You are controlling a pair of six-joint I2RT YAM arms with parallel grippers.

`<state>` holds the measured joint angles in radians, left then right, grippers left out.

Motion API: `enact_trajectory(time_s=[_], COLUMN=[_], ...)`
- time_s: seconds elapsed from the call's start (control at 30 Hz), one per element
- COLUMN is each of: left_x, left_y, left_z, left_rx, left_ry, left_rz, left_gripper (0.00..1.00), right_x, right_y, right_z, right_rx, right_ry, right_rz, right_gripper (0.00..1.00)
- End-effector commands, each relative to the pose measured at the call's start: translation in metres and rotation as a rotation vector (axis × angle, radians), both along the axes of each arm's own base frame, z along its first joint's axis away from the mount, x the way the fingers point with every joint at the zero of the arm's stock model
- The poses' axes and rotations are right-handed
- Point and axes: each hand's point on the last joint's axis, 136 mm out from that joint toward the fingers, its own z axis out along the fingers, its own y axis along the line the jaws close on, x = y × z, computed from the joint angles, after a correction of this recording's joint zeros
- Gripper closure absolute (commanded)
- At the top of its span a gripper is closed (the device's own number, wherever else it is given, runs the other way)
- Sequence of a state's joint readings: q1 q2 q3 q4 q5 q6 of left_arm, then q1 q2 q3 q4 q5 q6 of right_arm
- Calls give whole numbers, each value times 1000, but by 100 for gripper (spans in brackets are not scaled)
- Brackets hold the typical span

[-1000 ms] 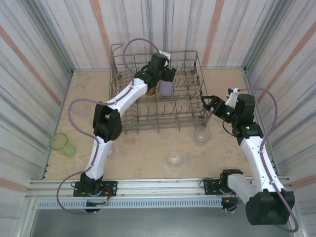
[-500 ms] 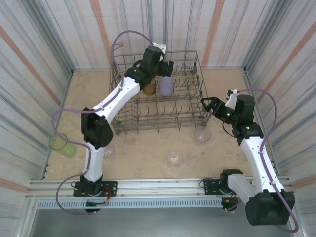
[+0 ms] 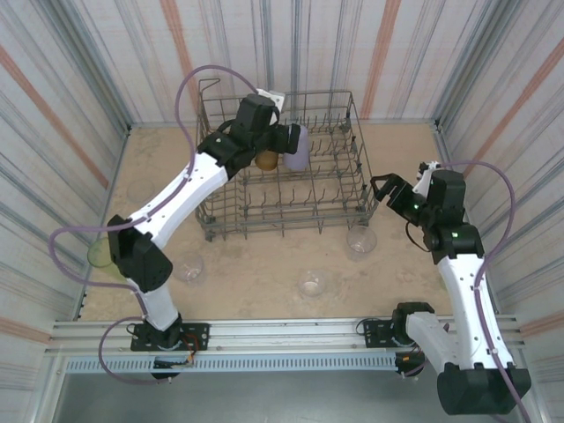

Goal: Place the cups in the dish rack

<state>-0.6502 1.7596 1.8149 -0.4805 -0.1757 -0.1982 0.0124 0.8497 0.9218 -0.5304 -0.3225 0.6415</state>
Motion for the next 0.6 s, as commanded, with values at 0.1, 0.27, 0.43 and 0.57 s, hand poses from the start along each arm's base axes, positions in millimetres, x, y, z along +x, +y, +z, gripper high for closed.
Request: enact_trajectory(time_s=[0.1,0.27,0.43,0.57], left_x=[-38,-57,-75,-87], left_y=[20,32,47,51], left_z=[13,2,-2,-6], left_rx=[-78,-128,-184,-215], left_ry=[32,56,44,72], left_rz=[-2,16,38,37], left_gripper=[1,1,1,1], right_x=[-23,-27,-29,-33], right_y=[-35,-43,-57,-67], right_z=[-7,-4,-6,-13], right_rx=[-149,-191,-266,-321], right_ry=[100,125,221,311], right_rz=[-149,-175,-208,-221], right_gripper=[1,1,1,1])
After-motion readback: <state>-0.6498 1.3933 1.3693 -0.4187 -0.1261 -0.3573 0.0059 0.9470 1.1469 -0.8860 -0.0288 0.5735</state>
